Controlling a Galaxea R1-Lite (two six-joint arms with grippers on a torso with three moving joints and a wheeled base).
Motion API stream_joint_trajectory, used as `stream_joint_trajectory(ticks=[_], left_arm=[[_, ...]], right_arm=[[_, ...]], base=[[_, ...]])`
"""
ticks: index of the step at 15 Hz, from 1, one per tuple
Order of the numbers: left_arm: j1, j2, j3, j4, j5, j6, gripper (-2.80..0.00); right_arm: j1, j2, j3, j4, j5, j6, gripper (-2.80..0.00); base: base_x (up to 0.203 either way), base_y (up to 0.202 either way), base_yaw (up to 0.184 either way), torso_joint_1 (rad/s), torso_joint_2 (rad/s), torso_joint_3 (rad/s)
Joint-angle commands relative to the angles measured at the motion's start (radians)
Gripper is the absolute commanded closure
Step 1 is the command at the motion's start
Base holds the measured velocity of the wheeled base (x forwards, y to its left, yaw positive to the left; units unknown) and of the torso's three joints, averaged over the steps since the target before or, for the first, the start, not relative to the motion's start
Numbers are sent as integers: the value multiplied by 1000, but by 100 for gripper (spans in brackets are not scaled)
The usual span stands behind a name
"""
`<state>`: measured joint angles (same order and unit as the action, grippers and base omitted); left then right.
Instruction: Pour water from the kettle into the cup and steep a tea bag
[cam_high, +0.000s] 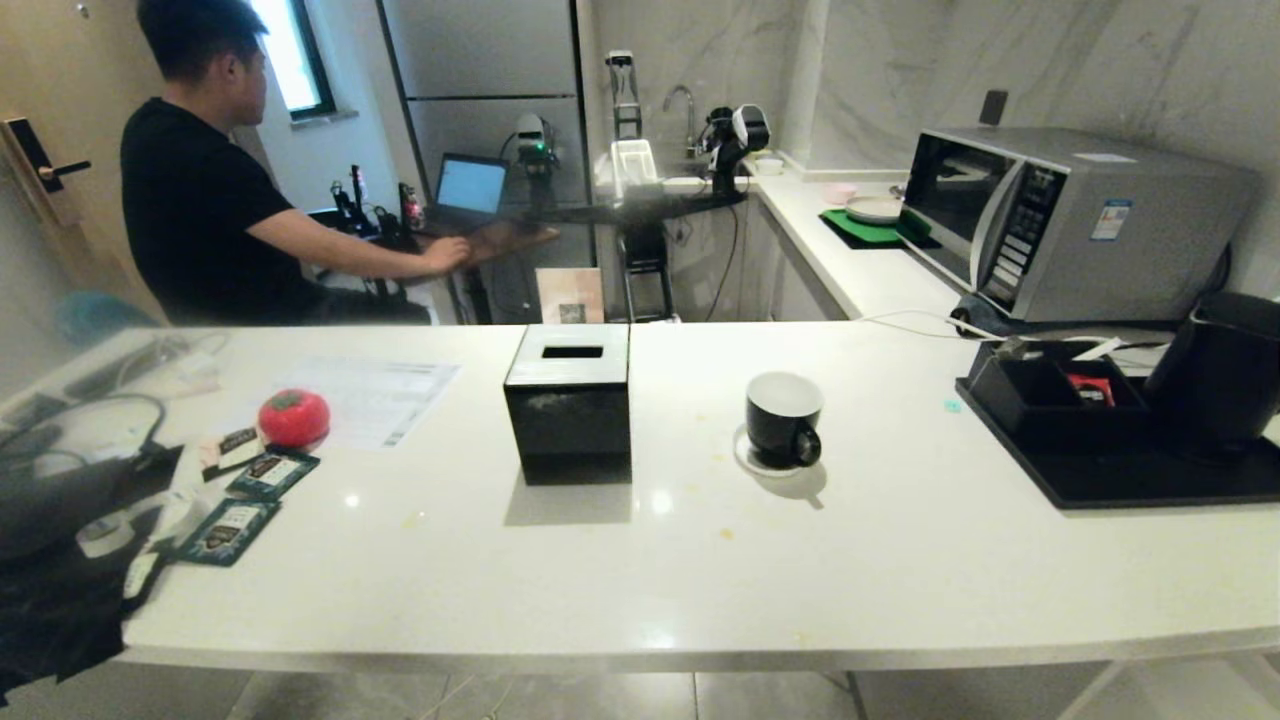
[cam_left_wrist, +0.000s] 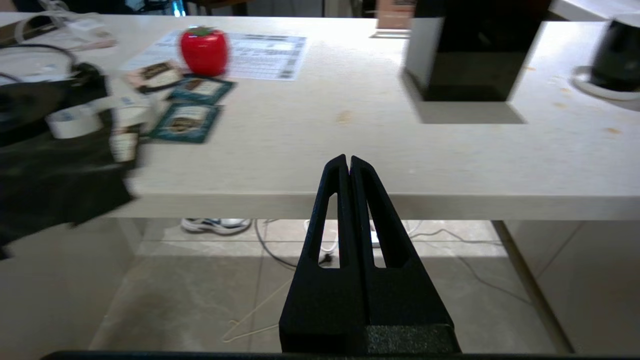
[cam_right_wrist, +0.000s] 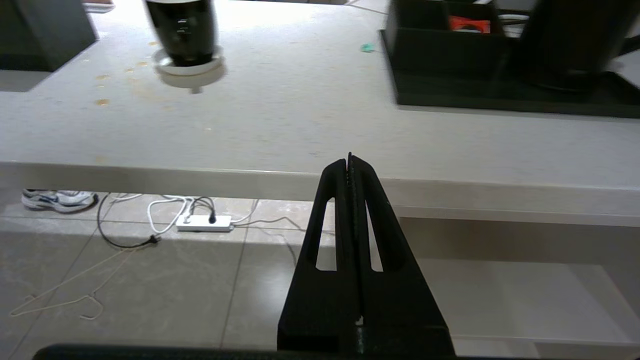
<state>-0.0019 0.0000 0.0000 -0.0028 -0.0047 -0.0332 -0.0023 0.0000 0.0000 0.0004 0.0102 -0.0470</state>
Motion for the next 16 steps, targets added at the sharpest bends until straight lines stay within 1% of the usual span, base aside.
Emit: stream_joint_trajectory(ticks=[1, 16], left_arm=[[0, 0, 0, 0, 0, -1, 0], [-1, 0, 0, 0, 0, 1, 0]], right_arm=[[-1, 2, 0, 0, 1, -1, 0], [-1, 2, 0, 0, 1, -1, 0]], base=[[0, -197, -4, 9, 6, 2], [0, -193, 0, 2, 4, 2]])
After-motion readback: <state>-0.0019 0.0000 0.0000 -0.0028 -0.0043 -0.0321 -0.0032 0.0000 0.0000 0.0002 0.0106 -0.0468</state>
